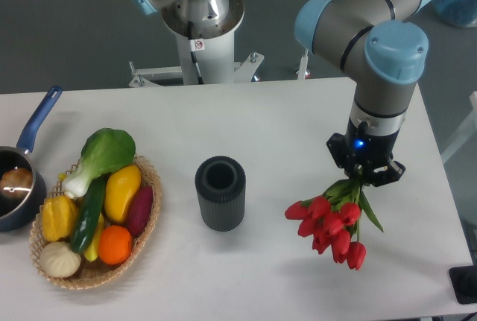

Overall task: Insert the flowers into the vase
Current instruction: 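Lift the held red tulip bunch up and toward the black vase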

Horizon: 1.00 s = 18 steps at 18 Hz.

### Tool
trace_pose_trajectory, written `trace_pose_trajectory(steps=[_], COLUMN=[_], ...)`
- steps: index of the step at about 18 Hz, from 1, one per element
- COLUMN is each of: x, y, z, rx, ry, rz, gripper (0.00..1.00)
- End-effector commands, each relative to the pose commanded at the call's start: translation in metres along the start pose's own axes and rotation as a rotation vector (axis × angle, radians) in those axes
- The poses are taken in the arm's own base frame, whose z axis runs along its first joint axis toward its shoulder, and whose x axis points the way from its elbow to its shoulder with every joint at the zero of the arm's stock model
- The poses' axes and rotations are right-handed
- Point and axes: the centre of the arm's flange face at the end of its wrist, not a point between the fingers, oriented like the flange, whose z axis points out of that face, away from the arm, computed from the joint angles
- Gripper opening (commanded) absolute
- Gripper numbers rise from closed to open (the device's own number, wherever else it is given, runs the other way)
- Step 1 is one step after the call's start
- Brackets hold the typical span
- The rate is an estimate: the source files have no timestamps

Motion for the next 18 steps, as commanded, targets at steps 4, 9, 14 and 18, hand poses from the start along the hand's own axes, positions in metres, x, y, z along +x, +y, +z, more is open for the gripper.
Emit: trace_pose_trajectory(steps=[4,9,14,18], x=[0.002,0.012,0.033,0.044], y=[-0.003,-0.016,-0.017,-0.011], z=[-0.003,-0.014,-0.046,-0.062], rx=[0.002,0.126,0.363,0.529], ry=[0.001,0.032,0.085,0.127], rz=[-0.003,-0.148,-0.275,-0.291], gripper=[0.09,0.09,0.08,0.06])
